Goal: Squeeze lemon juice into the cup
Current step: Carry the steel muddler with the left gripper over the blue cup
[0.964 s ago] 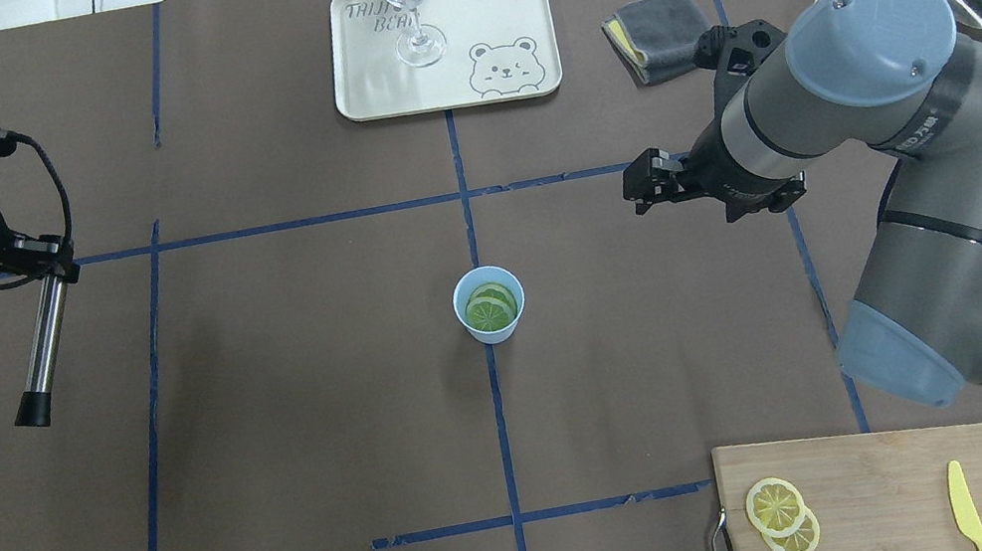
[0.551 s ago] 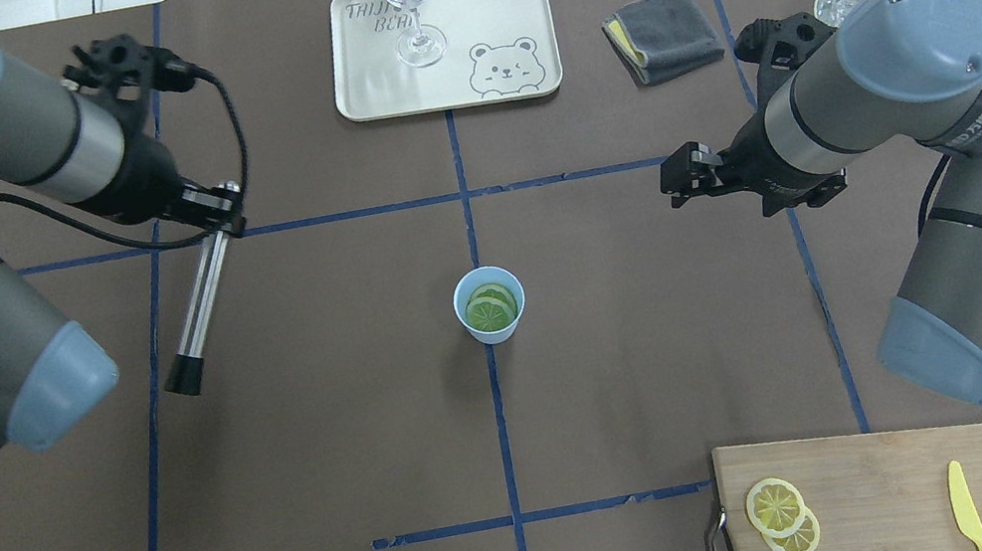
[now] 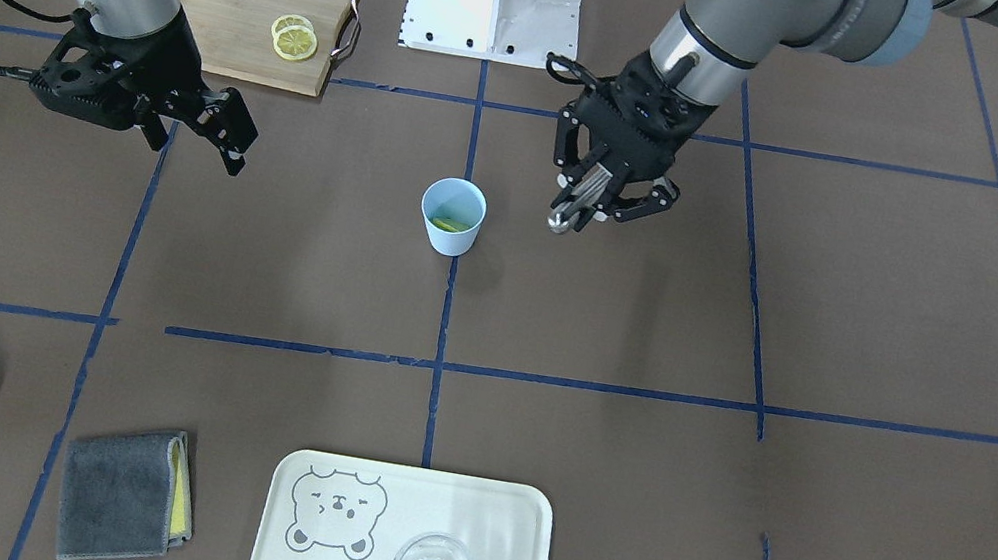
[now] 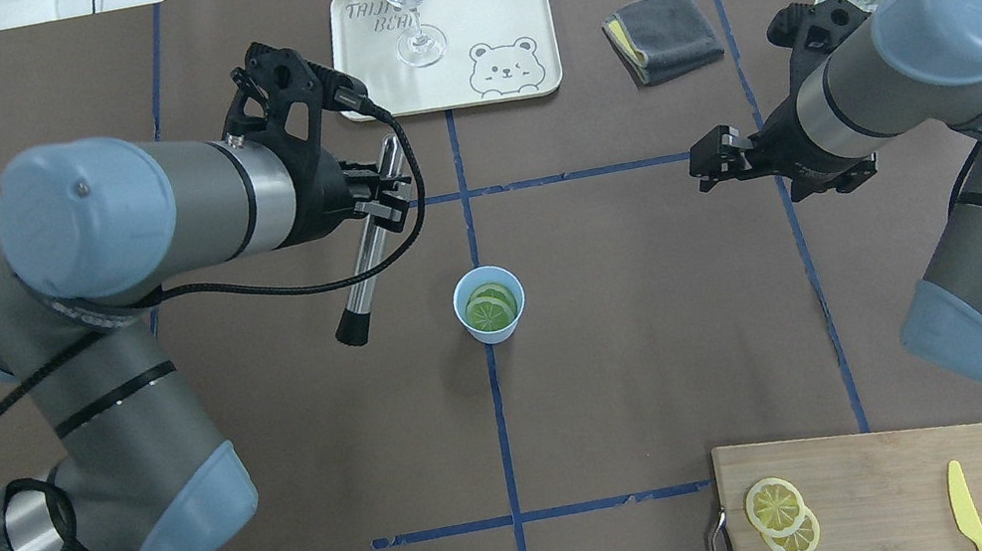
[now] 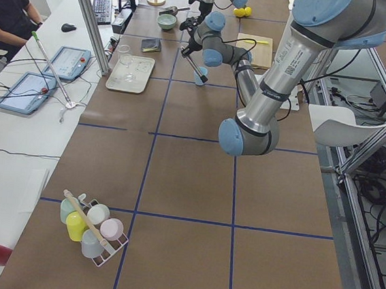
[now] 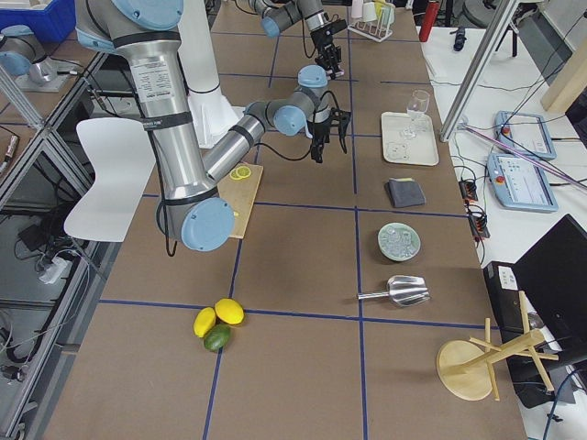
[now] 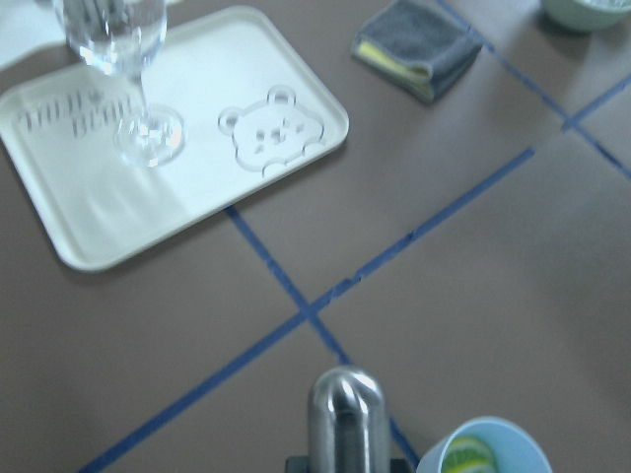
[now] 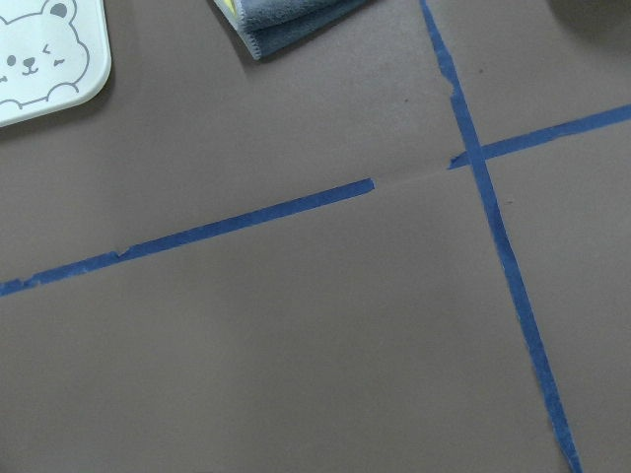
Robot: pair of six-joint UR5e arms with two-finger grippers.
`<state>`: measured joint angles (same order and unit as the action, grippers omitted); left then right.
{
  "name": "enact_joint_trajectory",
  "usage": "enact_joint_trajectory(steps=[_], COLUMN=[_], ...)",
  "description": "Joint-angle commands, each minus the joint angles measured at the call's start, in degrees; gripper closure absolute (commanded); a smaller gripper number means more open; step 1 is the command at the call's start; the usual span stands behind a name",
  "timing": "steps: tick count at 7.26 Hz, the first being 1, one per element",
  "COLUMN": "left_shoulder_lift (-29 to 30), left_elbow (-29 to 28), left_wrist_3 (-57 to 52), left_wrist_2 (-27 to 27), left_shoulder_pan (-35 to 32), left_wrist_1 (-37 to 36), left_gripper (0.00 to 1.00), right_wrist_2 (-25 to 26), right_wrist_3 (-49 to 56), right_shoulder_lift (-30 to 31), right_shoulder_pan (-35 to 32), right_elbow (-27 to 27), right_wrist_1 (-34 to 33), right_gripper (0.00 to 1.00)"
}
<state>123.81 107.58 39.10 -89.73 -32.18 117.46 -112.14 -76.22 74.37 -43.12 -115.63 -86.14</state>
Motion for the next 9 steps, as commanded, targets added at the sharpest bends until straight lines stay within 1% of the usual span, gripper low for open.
enact_joint_trajectory(steps=[1,2,3,4,5,6,7,9], left_shoulder_lift=[-0.3,0.1,0.3,0.4,1.1,1.9,2.0,2.0], left_elbow=[-1.6,-3.7,-7.1,-8.9,-9.9,-11.2,-11.8,-12.2], left_wrist_3=[3.0,2.9,2.4,2.6,2.6,2.6,2.9,3.1], left_wrist_2=[20.6,28.3,33.1,39.0,46.4,47.4,47.4,47.4], left_shoulder_pan=[6.8,10.2,12.6,14.0,17.8,18.3,18.4,18.9], left_wrist_1=[14.9,20.1,25.8,26.3,26.5,26.5,26.5,26.6], left_gripper=[1.0,1.0,1.0,1.0,1.0,1.0,1.0,1.0], right_wrist_2=[-0.1,-0.6,-1.7,-3.2,-6.4,-8.8,-9.0,-9.1], right_wrist_3=[1.1,4.0,7.4,9.8,14.2,18.1,20.4,20.5], right_shoulder_lift=[0.8,2.0,3.2,4.3,5.9,7.4,8.0,8.2], right_shoulder_pan=[-0.6,-2.0,-3.5,-5.2,-7.9,-10.6,-11.5,-11.7], right_elbow=[0.1,0.1,0.1,0.2,0.2,0.3,0.4,0.4], right_wrist_1=[0.0,0.5,1.0,0.9,1.0,1.0,0.9,1.0], right_gripper=[0.0,0.0,0.0,0.0,0.0,0.0,0.0,0.0])
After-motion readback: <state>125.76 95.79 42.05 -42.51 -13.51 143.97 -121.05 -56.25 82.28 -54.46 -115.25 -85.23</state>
